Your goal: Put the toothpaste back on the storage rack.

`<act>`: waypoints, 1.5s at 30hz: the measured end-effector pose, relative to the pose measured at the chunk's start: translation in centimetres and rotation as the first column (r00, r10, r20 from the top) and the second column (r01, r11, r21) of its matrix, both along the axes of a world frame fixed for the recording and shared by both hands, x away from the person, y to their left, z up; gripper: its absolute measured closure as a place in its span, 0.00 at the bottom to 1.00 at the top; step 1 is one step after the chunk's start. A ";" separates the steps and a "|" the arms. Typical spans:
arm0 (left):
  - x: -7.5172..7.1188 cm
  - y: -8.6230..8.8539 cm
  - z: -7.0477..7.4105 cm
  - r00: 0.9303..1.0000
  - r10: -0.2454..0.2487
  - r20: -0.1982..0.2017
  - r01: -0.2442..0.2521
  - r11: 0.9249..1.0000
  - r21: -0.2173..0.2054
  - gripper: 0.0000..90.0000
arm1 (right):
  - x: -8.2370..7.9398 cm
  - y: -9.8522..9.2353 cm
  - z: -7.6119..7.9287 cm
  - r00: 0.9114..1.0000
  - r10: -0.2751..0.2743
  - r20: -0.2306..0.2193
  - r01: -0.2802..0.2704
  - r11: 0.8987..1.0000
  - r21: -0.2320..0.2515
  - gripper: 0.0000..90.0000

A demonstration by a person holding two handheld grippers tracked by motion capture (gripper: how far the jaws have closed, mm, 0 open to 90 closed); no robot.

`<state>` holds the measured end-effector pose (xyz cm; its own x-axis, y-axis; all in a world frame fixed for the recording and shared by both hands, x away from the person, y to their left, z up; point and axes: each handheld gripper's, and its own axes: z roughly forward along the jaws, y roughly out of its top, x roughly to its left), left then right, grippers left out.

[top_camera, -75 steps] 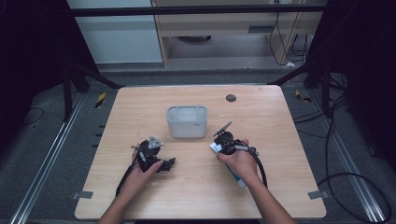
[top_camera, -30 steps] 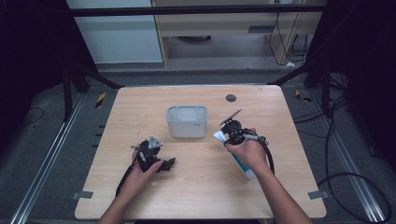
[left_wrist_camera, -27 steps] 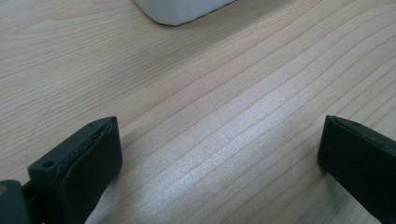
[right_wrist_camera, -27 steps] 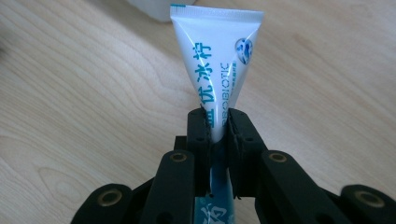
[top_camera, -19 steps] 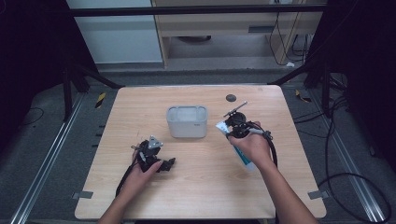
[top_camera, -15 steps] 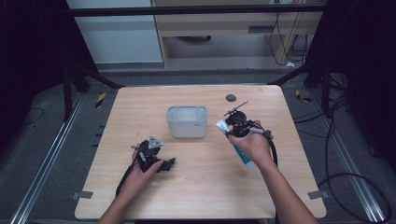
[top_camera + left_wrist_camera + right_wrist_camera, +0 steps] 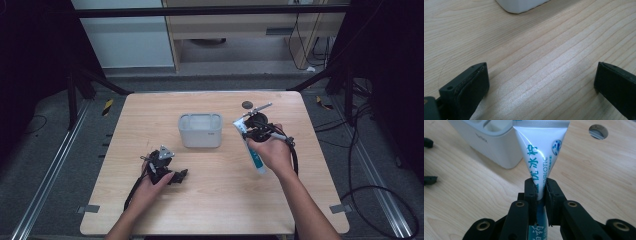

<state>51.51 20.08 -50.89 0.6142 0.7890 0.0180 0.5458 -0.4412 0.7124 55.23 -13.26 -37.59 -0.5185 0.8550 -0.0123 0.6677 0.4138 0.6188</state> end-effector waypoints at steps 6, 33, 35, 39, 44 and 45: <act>0.0 0.0 0.0 1.000 0.000 0.000 0.000 1.000 0.000 0.00 | 0.0 -0.3 1.3 0.998 -0.010 0.067 0.008 0.999 0.032 0.90; 0.0 0.0 0.0 1.000 0.000 0.003 0.000 1.000 -0.001 0.00 | -0.2 1.0 5.6 0.949 -0.072 0.307 0.020 0.985 0.170 0.90; 0.0 0.0 0.0 1.000 0.001 0.002 -0.001 1.000 -0.001 0.00 | -0.1 1.3 6.2 0.945 -0.080 0.318 0.022 0.983 0.180 0.90; 0.0 0.0 0.0 1.000 0.000 0.002 0.000 1.000 -0.001 0.00 | 0.0 1.5 6.6 0.938 -0.085 0.336 0.022 0.982 0.185 0.90; 0.0 0.0 0.0 1.000 0.001 0.002 -0.001 1.000 -0.001 0.00 | 0.3 1.9 7.3 0.930 -0.098 0.354 0.027 0.979 0.200 0.90; 0.0 0.0 0.0 1.000 0.000 0.002 0.000 1.000 0.000 0.00 | 0.3 2.0 7.4 0.929 -0.099 0.357 0.026 0.979 0.203 0.90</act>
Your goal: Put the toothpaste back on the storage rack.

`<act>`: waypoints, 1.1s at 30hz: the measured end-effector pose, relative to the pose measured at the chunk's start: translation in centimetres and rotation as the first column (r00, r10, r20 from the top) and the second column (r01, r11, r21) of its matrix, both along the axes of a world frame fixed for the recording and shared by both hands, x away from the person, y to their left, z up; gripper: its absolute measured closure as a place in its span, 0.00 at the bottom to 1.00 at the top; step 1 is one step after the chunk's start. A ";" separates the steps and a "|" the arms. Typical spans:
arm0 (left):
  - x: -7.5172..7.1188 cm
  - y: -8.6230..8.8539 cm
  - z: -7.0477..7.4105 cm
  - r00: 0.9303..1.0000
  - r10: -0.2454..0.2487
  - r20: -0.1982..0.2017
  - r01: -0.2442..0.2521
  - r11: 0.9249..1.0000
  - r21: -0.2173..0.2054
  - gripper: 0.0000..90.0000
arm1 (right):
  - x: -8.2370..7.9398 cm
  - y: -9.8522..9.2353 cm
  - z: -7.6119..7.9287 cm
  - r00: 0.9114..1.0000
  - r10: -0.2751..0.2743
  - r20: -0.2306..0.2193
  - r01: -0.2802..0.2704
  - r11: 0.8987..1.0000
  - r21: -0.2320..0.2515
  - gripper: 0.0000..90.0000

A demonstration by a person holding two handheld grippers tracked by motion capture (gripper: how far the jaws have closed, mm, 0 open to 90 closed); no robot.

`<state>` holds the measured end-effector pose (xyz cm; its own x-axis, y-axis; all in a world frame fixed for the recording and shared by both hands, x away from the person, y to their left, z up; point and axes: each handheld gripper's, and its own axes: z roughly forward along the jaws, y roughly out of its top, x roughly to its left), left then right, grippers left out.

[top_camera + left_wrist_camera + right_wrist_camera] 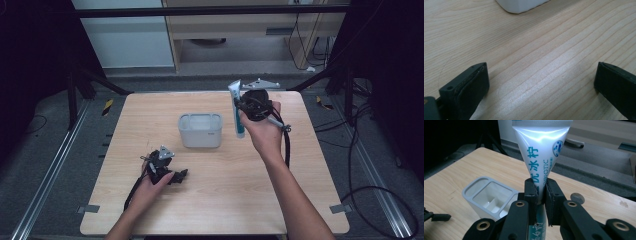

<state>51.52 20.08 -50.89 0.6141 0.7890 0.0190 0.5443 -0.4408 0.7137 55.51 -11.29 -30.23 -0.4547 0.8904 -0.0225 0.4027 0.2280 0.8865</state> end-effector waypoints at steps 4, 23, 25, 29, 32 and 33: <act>0.0 0.0 0.0 1.000 0.000 0.000 0.000 1.000 0.000 0.00 | 0.1 0.4 0.5 1.000 -0.002 0.020 0.001 1.000 0.008 0.90; 0.0 0.0 0.0 1.000 0.001 0.000 -0.001 1.000 -0.001 0.00 | 0.3 1.7 1.7 0.997 -0.013 0.081 0.010 0.999 0.042 0.90; 0.0 0.0 0.0 1.000 0.000 0.000 0.000 1.000 0.000 0.00 | 0.3 1.8 1.8 0.996 -0.012 0.087 0.008 0.999 0.043 0.90; 0.0 0.0 0.0 1.000 0.001 0.000 -0.001 1.000 -0.001 0.00 | 0.3 2.1 2.1 0.995 -0.012 0.100 0.007 0.999 0.046 0.90; 0.0 0.0 0.0 1.000 0.000 0.000 0.000 1.000 -0.001 0.00 | 0.5 2.4 2.2 0.995 -0.009 0.102 0.005 0.999 0.042 0.90; 0.0 0.0 0.0 1.000 0.000 0.000 0.000 1.000 -0.001 0.00 | 0.5 2.4 2.2 0.995 -0.009 0.102 0.005 0.999 0.042 0.90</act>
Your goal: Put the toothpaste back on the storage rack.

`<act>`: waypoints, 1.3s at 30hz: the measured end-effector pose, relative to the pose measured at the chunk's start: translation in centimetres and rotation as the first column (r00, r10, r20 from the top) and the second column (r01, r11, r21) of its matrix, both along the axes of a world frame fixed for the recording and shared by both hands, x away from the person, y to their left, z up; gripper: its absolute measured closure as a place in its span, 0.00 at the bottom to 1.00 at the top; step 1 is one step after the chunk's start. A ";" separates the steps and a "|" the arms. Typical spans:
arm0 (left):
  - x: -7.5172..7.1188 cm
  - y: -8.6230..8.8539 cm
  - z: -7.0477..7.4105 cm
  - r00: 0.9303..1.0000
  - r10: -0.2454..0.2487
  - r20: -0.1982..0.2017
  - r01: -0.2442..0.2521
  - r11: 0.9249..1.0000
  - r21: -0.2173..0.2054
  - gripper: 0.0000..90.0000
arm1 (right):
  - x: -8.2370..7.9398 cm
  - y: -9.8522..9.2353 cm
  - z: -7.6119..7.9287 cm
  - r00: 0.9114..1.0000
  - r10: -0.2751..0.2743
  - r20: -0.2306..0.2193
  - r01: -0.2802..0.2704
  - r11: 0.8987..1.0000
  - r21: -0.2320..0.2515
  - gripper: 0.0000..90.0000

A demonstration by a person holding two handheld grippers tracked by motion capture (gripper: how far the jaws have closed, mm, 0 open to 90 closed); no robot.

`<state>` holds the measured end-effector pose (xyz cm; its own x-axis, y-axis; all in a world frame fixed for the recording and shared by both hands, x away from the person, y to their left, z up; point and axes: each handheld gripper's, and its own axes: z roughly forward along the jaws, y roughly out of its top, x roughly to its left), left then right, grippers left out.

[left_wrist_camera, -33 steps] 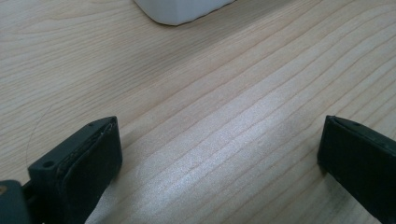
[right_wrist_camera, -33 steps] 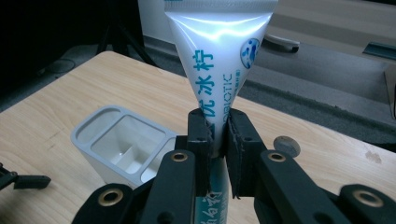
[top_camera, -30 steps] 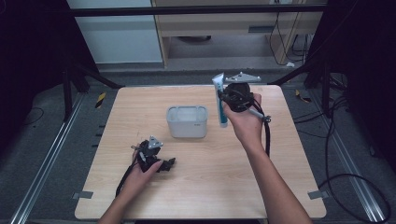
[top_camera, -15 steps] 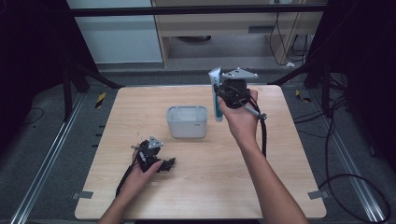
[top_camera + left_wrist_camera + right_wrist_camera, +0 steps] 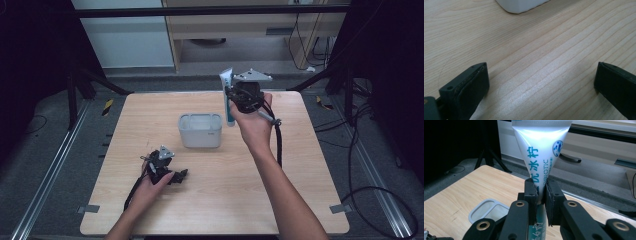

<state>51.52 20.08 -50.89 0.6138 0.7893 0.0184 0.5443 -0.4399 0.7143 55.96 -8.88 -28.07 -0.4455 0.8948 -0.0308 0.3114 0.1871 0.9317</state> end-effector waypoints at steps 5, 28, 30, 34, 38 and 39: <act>0.0 0.0 0.0 1.000 0.000 0.000 0.000 1.000 0.000 0.00 | 0.2 0.4 0.2 1.000 0.004 0.007 -0.004 1.000 0.003 0.90; 0.0 0.0 0.0 1.000 0.000 0.001 0.000 1.000 0.002 0.00 | 0.4 2.1 0.2 0.999 0.006 0.053 -0.008 0.999 0.031 0.90; 0.0 0.0 0.0 1.000 0.000 0.001 0.000 1.000 0.002 0.00 | 0.5 2.4 0.2 0.998 0.010 0.054 -0.012 0.999 0.032 0.90; 0.0 0.0 0.0 1.000 0.001 0.001 -0.001 1.000 0.000 0.00 | 0.5 2.8 0.2 0.998 0.016 0.060 -0.018 0.999 0.033 0.90; 0.0 0.0 0.0 1.000 -0.001 0.000 0.001 1.000 0.005 0.00 | 0.7 3.5 0.1 0.998 0.026 0.059 -0.028 0.999 0.032 0.90; 0.0 0.0 0.0 1.000 -0.001 0.000 0.001 1.000 0.004 0.00 | 0.7 3.5 0.1 0.998 0.026 0.059 -0.028 0.999 0.032 0.90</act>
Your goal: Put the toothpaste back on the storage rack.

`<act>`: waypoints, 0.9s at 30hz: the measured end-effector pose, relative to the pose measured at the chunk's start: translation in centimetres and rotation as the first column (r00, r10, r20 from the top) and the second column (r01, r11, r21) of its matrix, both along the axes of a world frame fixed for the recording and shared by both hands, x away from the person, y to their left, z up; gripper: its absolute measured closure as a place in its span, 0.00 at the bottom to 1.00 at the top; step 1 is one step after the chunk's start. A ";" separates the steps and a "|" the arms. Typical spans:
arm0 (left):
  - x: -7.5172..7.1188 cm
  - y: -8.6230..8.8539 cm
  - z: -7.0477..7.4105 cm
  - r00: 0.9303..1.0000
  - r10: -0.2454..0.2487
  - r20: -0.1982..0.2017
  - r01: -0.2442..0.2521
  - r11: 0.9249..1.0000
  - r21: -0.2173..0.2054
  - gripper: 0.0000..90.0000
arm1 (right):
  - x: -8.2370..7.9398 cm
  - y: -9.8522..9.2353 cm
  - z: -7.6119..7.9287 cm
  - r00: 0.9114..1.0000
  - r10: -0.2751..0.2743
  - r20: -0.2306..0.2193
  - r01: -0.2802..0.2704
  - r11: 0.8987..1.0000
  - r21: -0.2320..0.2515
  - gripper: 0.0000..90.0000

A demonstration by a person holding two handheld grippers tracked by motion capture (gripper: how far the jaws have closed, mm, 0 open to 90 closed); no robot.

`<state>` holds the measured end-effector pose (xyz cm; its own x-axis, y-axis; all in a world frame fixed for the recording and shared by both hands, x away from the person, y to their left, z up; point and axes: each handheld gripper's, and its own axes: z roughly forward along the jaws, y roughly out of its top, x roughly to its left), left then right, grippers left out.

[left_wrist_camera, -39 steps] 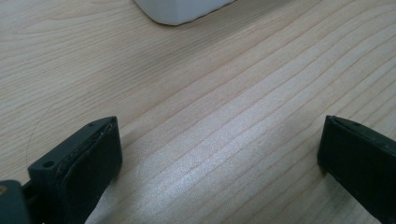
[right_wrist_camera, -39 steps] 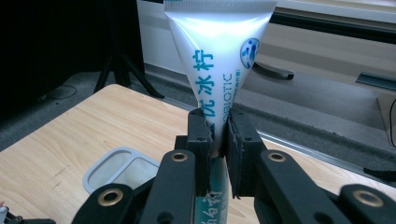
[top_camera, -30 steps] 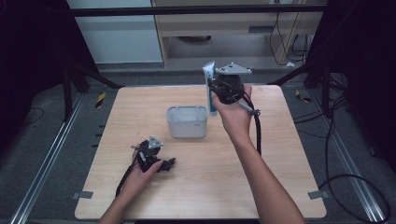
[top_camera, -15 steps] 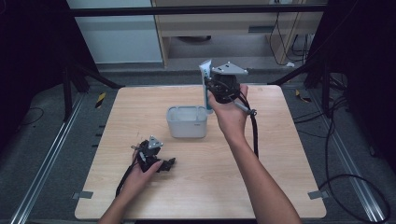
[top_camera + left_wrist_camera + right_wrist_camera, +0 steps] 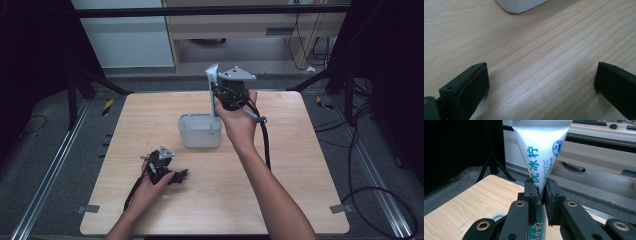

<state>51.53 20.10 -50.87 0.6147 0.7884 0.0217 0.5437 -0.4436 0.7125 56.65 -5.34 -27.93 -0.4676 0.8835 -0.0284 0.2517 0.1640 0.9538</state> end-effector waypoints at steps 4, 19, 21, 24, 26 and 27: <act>0.0 0.0 0.0 1.000 0.003 0.001 -0.003 1.000 -0.004 0.00 | 0.1 0.6 0.0 1.000 0.007 0.001 -0.007 1.000 0.001 0.90; 0.0 0.0 0.0 1.000 0.002 0.001 -0.002 1.000 -0.004 0.00 | 0.7 2.4 -0.6 0.999 0.037 -0.001 -0.037 0.999 0.004 0.90; 0.0 0.0 0.0 1.000 0.002 0.001 -0.002 1.000 -0.004 0.00 | 0.7 2.6 -0.7 0.999 0.040 -0.002 -0.040 0.999 0.005 0.90; 0.0 0.0 0.0 1.000 0.001 0.001 -0.001 1.000 -0.002 0.00 | 0.8 2.8 -0.7 0.999 0.045 0.000 -0.045 0.999 0.004 0.90; 0.0 0.0 0.0 1.000 0.003 0.000 -0.003 1.000 -0.003 0.00 | 0.8 2.9 -0.8 0.999 0.046 -0.003 -0.046 0.999 0.004 0.90; 0.0 0.0 0.0 1.000 0.002 0.000 -0.002 1.000 -0.003 0.00 | 0.8 2.9 -0.8 0.999 0.047 -0.001 -0.047 0.999 0.002 0.90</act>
